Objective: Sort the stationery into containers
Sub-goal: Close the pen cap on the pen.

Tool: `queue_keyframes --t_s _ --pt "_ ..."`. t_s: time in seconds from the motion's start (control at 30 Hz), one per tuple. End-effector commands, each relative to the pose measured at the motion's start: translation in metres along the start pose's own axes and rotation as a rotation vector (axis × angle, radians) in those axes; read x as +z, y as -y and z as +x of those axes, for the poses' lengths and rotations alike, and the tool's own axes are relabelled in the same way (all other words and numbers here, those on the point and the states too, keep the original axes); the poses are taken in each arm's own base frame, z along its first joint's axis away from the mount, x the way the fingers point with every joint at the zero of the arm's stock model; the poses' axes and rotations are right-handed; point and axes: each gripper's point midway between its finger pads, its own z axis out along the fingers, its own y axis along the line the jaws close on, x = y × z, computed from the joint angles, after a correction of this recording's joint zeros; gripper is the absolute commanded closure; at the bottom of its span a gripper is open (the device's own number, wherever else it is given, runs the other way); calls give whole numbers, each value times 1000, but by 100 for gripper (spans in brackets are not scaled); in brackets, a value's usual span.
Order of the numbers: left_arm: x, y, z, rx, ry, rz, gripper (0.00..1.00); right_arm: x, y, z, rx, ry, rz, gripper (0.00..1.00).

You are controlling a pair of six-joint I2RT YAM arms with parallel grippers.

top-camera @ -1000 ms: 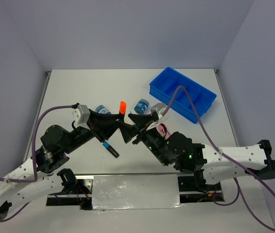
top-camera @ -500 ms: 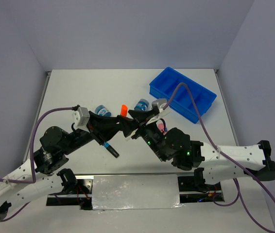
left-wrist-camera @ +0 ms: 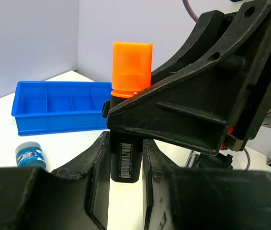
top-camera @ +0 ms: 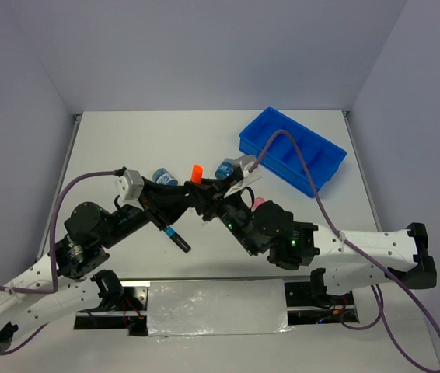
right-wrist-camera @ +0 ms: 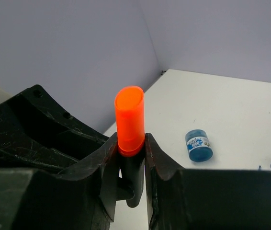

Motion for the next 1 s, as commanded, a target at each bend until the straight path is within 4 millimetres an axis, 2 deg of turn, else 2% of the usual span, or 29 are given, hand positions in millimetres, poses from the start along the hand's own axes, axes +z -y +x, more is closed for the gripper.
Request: queue_keyframes --t_s 0.0,0.07,0.1,0.17,0.2,0.23,0.27,0.3,0.4,0.47,0.53,0.57,0.6,0.67,0.7,0.73,0.8,0.97 --pt "2 3 -26 20 73 2 99 2 -13 -18 51 25 -33 86" --pt "2 3 -25 19 68 2 95 1 -13 -18 45 27 -35 89" --pt "3 3 -25 21 64 1 89 0 -11 -20 44 31 -28 98" --pt "3 3 -24 22 58 -1 81 -1 -11 -21 48 36 -32 100" --pt "4 3 -24 26 52 1 69 -3 -13 -25 50 47 -59 100" --pt "4 3 -24 26 51 2 61 -4 -15 -21 34 38 -79 100" --pt "5 4 -23 27 43 7 51 -6 -17 -27 23 54 -100 100" --pt "4 6 -24 30 40 15 33 -6 -18 -27 10 53 -112 100" --pt "4 9 -22 35 5 28 11 -11 -21 -35 -50 57 -187 100" --pt "4 15 -18 31 -31 59 1 -16 -27 -35 -84 31 -270 100" --pt "1 27 -16 27 -56 124 1 -17 -20 -38 -104 18 -287 100" --pt "0 31 -16 24 -61 146 1 -22 -28 -38 -108 7 -357 100" --pt "-2 35 -17 26 -60 169 1 -27 -27 -44 -106 11 -382 100" --pt "-9 53 -19 34 -63 273 1 -30 -22 -44 -121 -10 -429 100" --pt "-12 61 -20 38 -61 321 1 -41 -33 -47 -123 -20 -538 100" --pt "-16 69 -21 41 -59 368 1 -41 -26 -46 -133 -40 -554 100" --pt "-25 90 -20 43 -70 500 1 -59 -41 -49 -143 -60 -708 100" --pt "-24 101 -19 4 -87 565 7 -88 -68 -47 -132 -115 -935 100"
